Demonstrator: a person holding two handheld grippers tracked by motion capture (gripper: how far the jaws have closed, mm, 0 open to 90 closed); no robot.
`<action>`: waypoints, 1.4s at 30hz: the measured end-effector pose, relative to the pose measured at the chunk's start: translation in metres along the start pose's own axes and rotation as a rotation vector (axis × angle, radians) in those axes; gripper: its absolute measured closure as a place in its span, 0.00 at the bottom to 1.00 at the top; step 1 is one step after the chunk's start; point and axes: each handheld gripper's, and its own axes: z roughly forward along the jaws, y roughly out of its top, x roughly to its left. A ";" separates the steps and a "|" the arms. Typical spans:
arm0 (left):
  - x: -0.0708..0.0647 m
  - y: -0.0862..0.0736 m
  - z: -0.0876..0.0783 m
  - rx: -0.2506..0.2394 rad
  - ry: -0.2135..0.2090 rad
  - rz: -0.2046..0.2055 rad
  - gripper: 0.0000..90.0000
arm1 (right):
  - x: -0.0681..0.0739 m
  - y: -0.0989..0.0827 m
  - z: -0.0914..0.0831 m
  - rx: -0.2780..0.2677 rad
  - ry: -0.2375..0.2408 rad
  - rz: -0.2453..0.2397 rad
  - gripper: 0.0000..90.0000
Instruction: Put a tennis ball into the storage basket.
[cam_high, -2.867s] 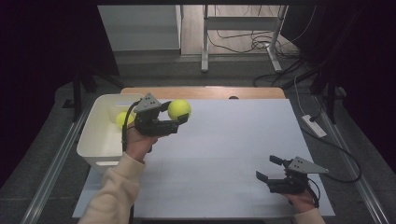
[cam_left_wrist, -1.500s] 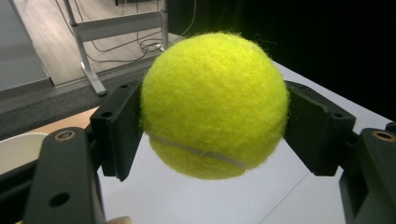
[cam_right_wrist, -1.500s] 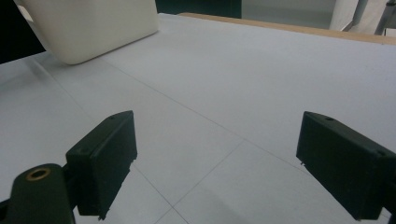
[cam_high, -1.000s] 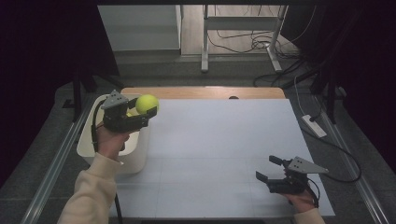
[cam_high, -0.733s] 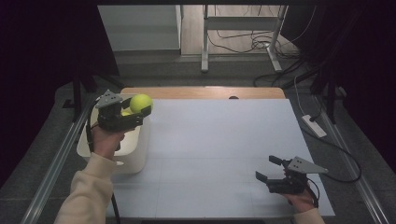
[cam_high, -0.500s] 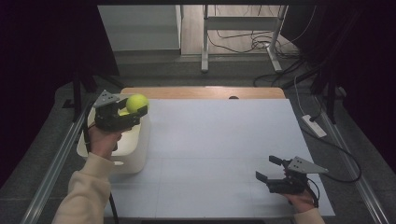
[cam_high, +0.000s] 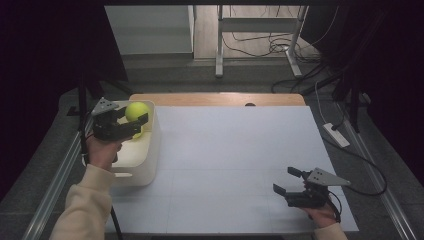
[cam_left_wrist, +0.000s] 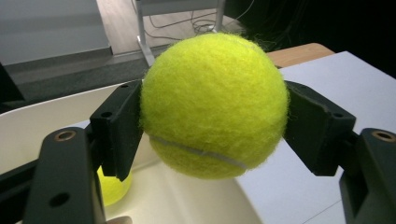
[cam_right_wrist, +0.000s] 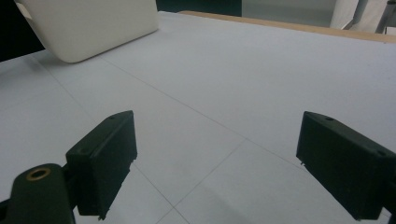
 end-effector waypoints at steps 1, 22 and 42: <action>0.002 0.000 0.000 0.006 0.008 0.000 0.30 | 0.000 0.000 0.000 0.000 -0.002 0.000 0.13; 0.023 -0.006 0.016 0.098 0.073 -0.024 0.30 | 0.000 0.000 0.000 -0.001 -0.004 -0.003 0.14; 0.037 -0.010 0.042 0.256 0.054 -0.044 0.30 | 0.000 0.000 0.000 -0.001 -0.004 -0.001 0.14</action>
